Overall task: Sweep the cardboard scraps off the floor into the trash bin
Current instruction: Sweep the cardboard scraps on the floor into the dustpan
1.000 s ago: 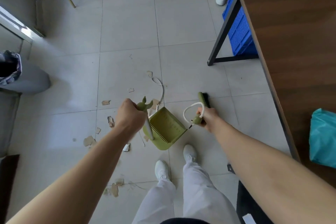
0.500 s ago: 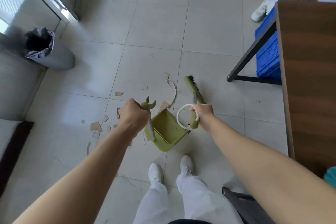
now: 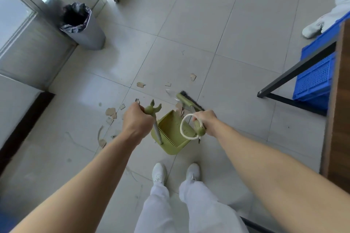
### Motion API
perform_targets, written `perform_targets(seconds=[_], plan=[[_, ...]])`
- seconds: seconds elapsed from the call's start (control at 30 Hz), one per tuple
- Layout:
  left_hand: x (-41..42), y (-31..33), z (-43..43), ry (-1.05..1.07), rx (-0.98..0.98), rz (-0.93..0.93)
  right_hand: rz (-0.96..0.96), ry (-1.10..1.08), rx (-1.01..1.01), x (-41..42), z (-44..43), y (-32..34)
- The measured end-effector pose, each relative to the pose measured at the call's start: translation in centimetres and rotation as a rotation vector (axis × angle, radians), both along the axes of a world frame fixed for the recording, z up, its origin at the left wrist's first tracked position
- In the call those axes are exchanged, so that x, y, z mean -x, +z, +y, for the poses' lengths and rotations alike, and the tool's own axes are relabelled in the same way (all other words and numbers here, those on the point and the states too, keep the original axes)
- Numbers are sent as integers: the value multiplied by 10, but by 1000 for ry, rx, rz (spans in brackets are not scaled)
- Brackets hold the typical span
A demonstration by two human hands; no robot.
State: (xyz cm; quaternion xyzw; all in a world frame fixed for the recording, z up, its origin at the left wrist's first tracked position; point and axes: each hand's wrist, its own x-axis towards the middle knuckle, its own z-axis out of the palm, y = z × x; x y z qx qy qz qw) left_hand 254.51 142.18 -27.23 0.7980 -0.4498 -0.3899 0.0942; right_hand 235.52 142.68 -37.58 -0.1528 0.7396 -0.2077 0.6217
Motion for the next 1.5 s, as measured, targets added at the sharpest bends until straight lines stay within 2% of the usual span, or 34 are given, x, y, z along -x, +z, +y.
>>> perform_targets(seconds=[0.23,0.47,0.7,0.87,0.97,1.13,1.2,1.33,1.5], plan=[[-32,3,20,93,2,20,-26,-172,20,6,26,14],[-83,-1,52,144,0,63,30,-134,24,-26,33,14],[-138,1,101,156,-20,-6,-106,-3,-75,-124,97,4],[-169,5,125,182,-15,7,-137,-122,-55,-150,113,3],[-186,8,138,202,-11,21,-175,-119,-35,-155,123,6],[-214,5,154,220,-29,-9,-78,-239,32,-162,130,16],[-223,3,160,232,-35,12,-95,-265,58,-165,132,20],[-235,5,172,219,-53,-14,-140,-343,14,-184,143,17],[-244,2,179,246,-45,-32,-233,-324,-80,-237,156,13]])
